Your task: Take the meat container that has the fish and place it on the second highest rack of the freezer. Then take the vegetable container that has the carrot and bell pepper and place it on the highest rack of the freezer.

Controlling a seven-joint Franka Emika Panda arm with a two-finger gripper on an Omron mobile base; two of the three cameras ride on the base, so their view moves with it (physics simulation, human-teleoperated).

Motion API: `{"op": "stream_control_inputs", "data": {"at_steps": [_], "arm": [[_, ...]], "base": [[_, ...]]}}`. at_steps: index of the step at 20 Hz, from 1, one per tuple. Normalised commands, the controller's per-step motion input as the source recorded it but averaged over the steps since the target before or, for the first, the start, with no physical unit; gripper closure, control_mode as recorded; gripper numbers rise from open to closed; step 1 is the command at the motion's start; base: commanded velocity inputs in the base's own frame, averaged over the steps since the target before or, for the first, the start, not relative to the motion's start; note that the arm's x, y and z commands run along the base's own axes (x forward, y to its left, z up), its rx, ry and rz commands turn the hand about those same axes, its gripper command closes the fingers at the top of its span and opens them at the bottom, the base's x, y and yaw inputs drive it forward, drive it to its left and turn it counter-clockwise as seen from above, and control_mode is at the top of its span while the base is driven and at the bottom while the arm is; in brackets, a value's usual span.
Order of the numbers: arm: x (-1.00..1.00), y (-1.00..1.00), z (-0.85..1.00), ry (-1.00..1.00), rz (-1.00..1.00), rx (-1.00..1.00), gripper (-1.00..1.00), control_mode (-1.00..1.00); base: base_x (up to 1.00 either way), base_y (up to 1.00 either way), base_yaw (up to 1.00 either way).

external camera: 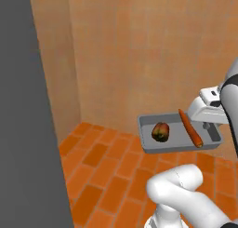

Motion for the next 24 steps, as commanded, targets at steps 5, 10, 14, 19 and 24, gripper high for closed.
{"op": "stream_control_inputs", "data": {"at_steps": [5,10,14,19,24], "arm": [[0.0,0.0,0.0,0.0,0.0,0.0,1.0,1.0],[0.0,0.0,0.0,0.0,0.0,0.0,1.0,1.0],[0.0,0.0,0.0,0.0,0.0,0.0,1.0,1.0],[0.0,0.0,0.0,0.0,0.0,0.0,1.0,1.0],[0.0,0.0,0.0,0.0,0.0,0.0,1.0,1.0]], "base": [[0.0,-0.02,0.65],[0.0,-0.01,0.62],[-0.06,0.0,0.67],[-0.21,-0.04,0.67],[0.21,0.16,0.38]]}}
